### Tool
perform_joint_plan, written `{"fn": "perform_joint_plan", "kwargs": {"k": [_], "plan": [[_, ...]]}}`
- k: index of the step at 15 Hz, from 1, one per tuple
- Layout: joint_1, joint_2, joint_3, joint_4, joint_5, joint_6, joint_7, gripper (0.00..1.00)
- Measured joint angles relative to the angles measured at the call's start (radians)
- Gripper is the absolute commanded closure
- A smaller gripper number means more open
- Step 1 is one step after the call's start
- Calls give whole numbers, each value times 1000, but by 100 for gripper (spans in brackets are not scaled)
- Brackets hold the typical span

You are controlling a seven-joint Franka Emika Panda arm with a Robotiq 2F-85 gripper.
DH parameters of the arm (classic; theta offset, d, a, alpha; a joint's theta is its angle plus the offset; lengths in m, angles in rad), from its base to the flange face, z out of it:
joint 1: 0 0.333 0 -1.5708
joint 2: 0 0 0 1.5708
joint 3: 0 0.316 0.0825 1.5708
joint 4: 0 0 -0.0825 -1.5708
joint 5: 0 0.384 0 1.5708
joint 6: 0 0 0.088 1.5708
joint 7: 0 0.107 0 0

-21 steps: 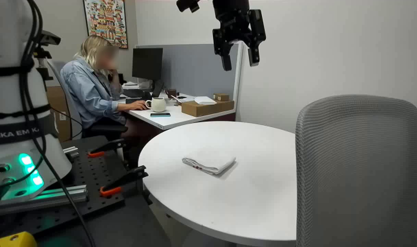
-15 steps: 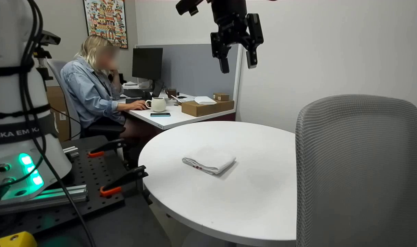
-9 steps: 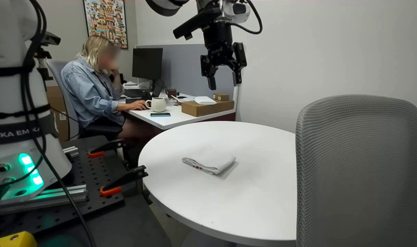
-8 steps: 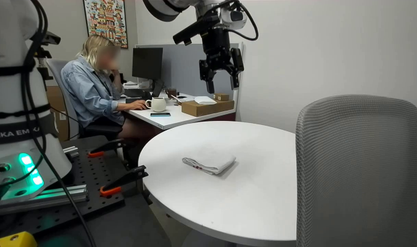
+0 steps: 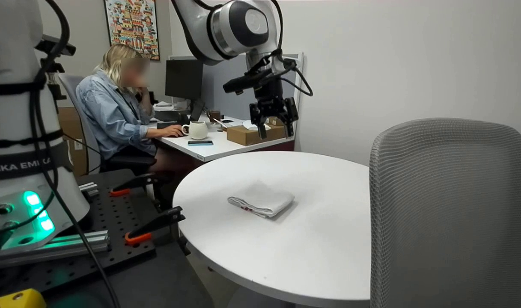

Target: Wipe the table top with the white towel

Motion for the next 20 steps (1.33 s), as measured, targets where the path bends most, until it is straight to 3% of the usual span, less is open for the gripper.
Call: {"fn": "perform_joint_plan", "kwargs": {"k": [9,12,20], "plan": [[112,322,-94,79,3,215,-1,0],[153,402,-118,131,25,238,-3,0],[186,563,-99,209,135,245,-47,0]]}}
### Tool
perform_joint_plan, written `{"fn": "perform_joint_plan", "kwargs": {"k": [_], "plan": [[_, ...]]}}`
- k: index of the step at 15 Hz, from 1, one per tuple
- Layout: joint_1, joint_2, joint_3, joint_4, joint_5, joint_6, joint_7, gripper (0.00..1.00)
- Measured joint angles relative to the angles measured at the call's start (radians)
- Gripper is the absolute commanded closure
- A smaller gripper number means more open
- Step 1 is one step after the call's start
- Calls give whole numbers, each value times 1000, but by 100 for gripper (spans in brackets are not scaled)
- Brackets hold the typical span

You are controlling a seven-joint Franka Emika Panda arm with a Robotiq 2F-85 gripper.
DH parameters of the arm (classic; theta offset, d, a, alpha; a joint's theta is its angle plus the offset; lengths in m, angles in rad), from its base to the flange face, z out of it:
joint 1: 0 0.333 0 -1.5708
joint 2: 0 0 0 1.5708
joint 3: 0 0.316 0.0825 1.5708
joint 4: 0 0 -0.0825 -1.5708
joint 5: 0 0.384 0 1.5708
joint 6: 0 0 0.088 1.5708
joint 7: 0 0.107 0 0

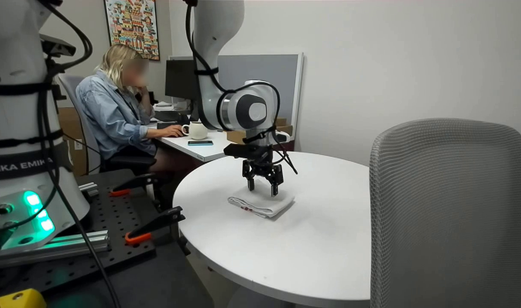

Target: Wipe the table top with the white towel

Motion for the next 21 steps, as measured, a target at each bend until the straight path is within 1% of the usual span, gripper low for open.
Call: {"fn": "perform_joint_plan", "kwargs": {"k": [1,2,3,4,7,10,12,16,17,21], "plan": [[2,16,-1,9,2,0,-2,5],[4,31,-3,18,2,0,-5,26],[6,44,-6,27,2,0,-8,30],[6,53,-8,33,2,0,-12,31],[6,63,-12,42,2,1,-19,53],[4,63,-23,43,3,10,-32,77],[-2,63,-24,43,4,17,-42,91],[-13,63,-20,36,7,33,-62,99],[-13,64,-20,34,7,34,-67,96],[2,66,-16,12,7,38,-76,95]]}}
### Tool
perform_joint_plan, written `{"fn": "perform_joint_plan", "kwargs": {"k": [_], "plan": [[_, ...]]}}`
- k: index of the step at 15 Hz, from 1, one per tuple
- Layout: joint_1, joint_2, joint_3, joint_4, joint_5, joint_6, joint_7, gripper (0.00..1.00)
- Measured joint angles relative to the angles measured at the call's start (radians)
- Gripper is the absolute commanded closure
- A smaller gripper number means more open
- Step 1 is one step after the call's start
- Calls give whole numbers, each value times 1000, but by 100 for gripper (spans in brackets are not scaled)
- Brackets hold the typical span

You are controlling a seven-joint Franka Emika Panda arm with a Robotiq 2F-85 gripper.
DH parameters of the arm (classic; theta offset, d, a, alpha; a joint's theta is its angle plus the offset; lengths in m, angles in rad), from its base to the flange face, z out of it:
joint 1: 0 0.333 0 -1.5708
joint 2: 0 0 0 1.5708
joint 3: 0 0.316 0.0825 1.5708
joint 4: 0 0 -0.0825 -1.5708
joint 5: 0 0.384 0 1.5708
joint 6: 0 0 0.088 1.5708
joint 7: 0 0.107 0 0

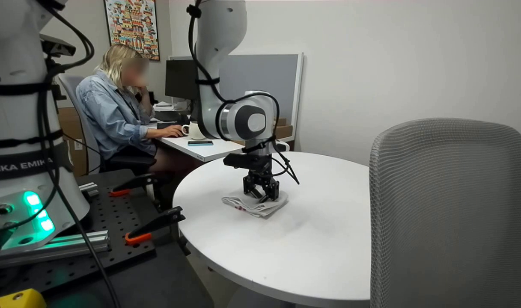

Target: Wipe the table top with the white towel

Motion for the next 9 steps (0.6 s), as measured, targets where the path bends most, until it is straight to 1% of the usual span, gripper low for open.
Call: {"fn": "perform_joint_plan", "kwargs": {"k": [5,6,7,8,9], "plan": [[21,-8,10,-15,0,5,0,95],[21,-13,10,-17,0,5,0,91],[21,-19,10,-18,2,5,0,70],[20,-26,10,-21,2,5,0,69],[19,-33,10,-25,2,5,0,88]]}}
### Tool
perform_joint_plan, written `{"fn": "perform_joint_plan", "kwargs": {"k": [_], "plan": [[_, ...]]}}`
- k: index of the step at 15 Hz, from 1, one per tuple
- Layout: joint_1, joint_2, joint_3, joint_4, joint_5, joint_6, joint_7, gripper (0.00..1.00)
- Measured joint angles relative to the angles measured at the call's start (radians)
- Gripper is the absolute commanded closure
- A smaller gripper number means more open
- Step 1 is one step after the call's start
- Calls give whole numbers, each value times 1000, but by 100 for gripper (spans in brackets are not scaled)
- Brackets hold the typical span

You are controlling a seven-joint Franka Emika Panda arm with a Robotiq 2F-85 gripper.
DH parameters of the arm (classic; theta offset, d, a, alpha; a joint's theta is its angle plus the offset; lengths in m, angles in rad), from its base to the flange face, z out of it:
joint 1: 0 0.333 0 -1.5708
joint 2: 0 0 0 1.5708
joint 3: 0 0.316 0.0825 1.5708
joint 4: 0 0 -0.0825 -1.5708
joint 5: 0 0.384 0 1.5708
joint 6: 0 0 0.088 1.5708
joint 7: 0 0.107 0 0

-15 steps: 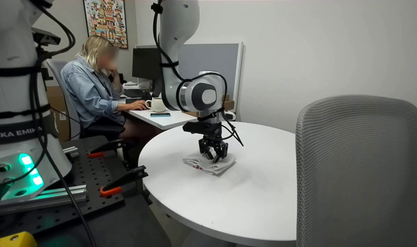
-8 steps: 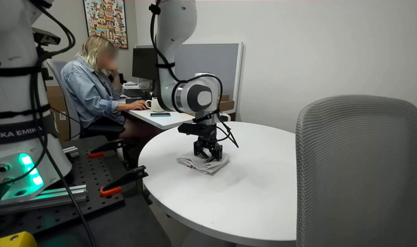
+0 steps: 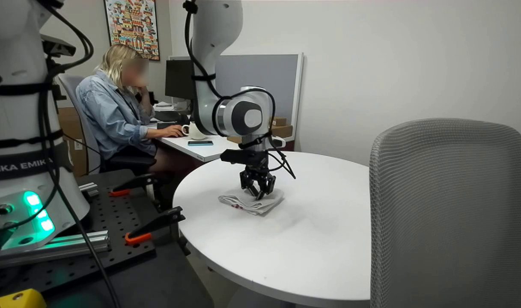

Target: Wipe the table top with the white towel

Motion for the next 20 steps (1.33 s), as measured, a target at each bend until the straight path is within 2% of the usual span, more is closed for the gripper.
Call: {"fn": "perform_joint_plan", "kwargs": {"k": [3,12,15,20], "plan": [[1,-18,-2,-11,0,0,-1,97],[20,-31,3,-43,0,0,-38,96],[48,-35,15,-50,-1,0,-44,96],[113,3,5,40,-1,-37,-42,96]]}}
